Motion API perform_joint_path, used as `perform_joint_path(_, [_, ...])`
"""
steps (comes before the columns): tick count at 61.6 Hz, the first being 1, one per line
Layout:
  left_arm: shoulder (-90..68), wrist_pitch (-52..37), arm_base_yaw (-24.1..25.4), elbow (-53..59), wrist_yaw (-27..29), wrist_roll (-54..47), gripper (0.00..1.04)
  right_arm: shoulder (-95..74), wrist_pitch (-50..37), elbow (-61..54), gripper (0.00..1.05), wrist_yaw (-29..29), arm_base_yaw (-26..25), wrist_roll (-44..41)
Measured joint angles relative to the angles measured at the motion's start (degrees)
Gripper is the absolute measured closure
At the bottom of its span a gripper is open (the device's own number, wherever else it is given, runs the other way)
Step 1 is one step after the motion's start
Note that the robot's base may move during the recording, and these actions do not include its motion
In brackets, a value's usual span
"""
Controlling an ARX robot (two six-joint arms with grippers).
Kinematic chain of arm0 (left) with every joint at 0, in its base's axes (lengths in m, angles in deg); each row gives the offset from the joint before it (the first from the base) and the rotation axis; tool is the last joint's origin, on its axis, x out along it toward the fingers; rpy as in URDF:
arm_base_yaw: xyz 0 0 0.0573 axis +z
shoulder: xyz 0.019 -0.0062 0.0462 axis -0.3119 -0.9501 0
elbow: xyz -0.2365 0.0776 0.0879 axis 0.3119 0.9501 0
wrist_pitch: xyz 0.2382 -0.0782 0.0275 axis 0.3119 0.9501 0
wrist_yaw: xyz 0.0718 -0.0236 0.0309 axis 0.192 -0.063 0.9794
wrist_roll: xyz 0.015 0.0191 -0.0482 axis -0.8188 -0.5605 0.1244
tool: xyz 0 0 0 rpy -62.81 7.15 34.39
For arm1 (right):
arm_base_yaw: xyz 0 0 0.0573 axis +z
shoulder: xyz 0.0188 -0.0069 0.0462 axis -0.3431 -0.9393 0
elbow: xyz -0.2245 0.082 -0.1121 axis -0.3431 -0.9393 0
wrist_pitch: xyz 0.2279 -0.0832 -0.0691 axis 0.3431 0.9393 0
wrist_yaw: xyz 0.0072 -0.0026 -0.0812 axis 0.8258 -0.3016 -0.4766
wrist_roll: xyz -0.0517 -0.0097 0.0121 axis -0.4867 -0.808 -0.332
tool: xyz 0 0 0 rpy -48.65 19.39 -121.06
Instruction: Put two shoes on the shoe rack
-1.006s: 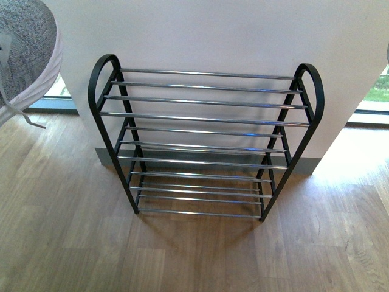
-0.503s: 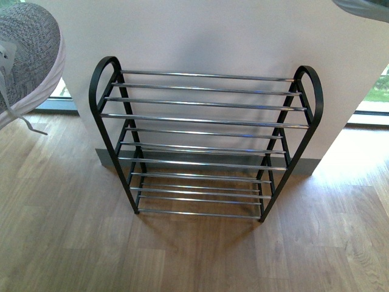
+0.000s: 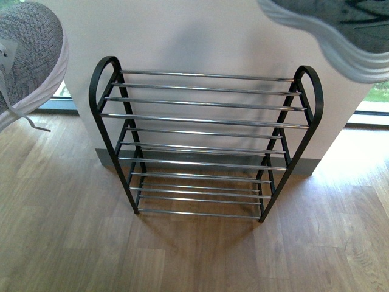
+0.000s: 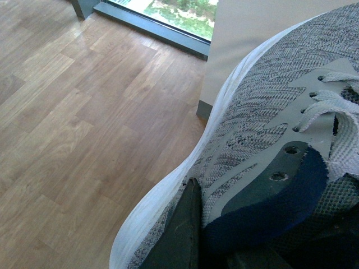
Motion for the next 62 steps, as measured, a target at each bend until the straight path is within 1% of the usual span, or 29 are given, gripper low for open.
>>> perform_joint_path(4, [0.00,0.00,0.00,0.00,0.02,0.00,1.03,-3.08,0.90,1.36,1.03,-2.99,1.44,1.84])
perform_joint_path(11, [0.00,0.00,0.00,0.00,0.00,0.00,1.03,-9.97,2.91,6.19,1.03,-10.19,3.50,5.35])
perform_joint_path(15, [0.00,0.02,0.00,0.00,0.00,-0.02,1.03,-13.00,3.58,8.96,1.03,-12.59,3.89,6.80])
perform_joint_path(23, [0.00,0.02,0.00,0.00,0.00,0.00,1.03,-17.73,5.07,13.73,1.03,-15.58,4.33,9.33])
perform_joint_path(33, [0.00,0.02,0.00,0.00,0.00,0.00,1.03,-22.49,6.38,18.67,1.03,-18.93,4.48,10.99])
perform_joint_path(42, [0.00,0.02,0.00,0.00,0.00,0.00,1.03,-26.27,5.51,22.43,1.03,-21.57,3.52,11.50])
perform_joint_path(54, [0.00,0.02,0.00,0.00,0.02,0.00,1.03,-29.99,5.03,26.05,1.03,-21.31,0.96,12.13])
perform_joint_path(62, [0.00,0.02,0.00,0.00,0.00,0.00,1.03,-30.86,4.15,26.82,1.03,-21.03,0.48,12.37])
